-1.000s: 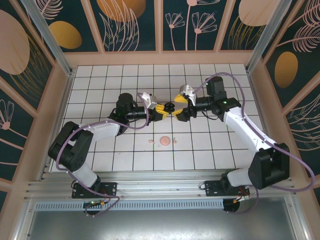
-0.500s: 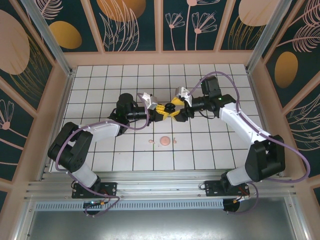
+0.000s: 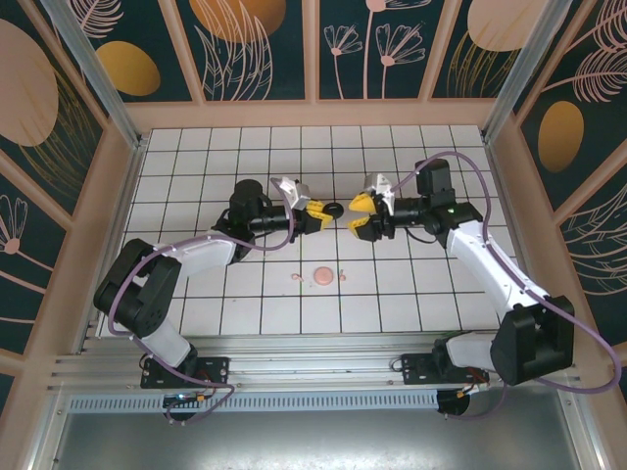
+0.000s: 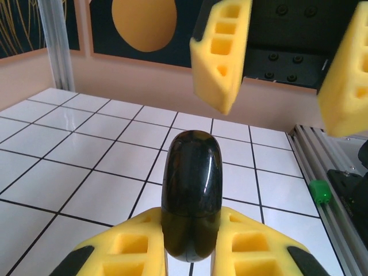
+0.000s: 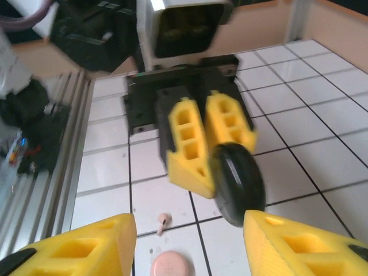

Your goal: Insert the wireless bluetooth earbuds into the charging case

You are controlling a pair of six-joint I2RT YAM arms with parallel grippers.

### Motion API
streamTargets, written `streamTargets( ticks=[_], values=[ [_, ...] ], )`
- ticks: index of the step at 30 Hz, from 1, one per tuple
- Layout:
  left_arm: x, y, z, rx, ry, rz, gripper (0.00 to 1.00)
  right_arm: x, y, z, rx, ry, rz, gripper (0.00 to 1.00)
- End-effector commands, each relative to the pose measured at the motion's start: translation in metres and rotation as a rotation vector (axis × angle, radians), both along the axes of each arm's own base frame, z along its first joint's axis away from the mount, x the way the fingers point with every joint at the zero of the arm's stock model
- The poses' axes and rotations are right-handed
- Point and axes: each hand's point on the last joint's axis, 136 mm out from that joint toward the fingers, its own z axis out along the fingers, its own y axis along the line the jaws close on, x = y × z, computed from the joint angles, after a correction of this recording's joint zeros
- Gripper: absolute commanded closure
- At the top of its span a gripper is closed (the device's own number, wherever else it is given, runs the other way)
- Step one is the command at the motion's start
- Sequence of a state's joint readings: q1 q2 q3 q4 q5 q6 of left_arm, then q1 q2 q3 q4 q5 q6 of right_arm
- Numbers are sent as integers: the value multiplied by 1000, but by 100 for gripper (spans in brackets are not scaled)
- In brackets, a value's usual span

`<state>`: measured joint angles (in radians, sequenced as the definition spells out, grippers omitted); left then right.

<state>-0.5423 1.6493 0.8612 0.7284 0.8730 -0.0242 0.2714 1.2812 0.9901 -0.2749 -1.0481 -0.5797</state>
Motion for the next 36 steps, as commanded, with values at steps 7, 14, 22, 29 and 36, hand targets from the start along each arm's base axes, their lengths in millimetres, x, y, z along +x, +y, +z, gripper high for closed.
streamTargets(
  ticks=[7,14,22,29,36],
  values=[
    [60,-17,-6,31,320,184,97,76,-68,4,170,436,-608,49],
    [88,-45,-15,50,571,284,98,82,-120,-15,246,606,-961,50],
    [115,-82,-36,84,777,377,98,71,-163,-37,228,687,-1259,50],
    [122,-106,-69,126,920,425,97,55,-174,-40,295,723,-1324,50],
    [120,-124,-105,166,1032,466,97,46,-174,-47,315,767,-1337,51]
  ],
)
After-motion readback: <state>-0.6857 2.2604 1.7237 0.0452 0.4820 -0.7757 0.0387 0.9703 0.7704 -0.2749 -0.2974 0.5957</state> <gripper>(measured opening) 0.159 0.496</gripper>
